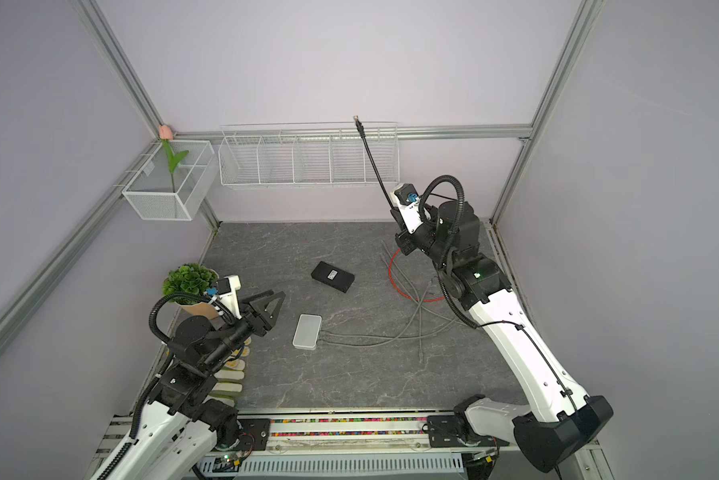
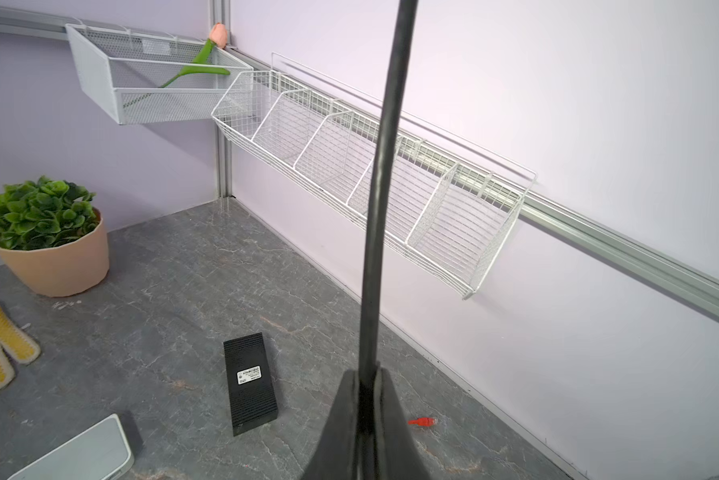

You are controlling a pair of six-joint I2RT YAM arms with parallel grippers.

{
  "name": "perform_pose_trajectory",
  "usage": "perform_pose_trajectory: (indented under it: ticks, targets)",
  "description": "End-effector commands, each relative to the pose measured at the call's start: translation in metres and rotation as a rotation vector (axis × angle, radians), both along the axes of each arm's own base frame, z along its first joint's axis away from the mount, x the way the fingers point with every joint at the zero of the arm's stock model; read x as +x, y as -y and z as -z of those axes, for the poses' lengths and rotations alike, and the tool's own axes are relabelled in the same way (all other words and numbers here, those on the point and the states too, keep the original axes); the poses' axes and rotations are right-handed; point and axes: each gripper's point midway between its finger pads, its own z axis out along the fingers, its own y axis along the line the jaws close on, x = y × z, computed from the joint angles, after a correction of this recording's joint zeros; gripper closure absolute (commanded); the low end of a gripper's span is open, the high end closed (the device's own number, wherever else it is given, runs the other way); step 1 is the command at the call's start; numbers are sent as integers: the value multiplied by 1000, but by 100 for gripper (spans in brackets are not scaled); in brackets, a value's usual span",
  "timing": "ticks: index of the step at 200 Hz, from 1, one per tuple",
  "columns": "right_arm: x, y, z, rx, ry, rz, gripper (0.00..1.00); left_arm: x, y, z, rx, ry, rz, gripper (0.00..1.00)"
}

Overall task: Insert the plug into the switch port
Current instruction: 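Lower black cable toward left gripper while left gripper reaches for its plug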

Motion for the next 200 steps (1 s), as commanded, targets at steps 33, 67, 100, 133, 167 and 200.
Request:
perform_pose_trajectory:
  ticks: [33,67,100,133,167,200]
  targets:
    - [-32,18,119,-183,-188,51,93,-7,20,-17,-85,79,134,42]
    - [-47,17,159,-215,-222,47,93,-3,37,-8,-129,53,223,41]
    - [-51,0,196,-286,-321,7,93,2,44,-7,-160,43,253,40]
    - [-58,-15,216,-323,-344,-45,93,5,44,-6,-159,38,244,39]
    - [-72,-28,223,-323,-371,-128,93,13,44,-4,-158,29,220,38]
    - [-89,-41,224,-291,-415,-234,93,24,48,-5,-152,20,212,38]
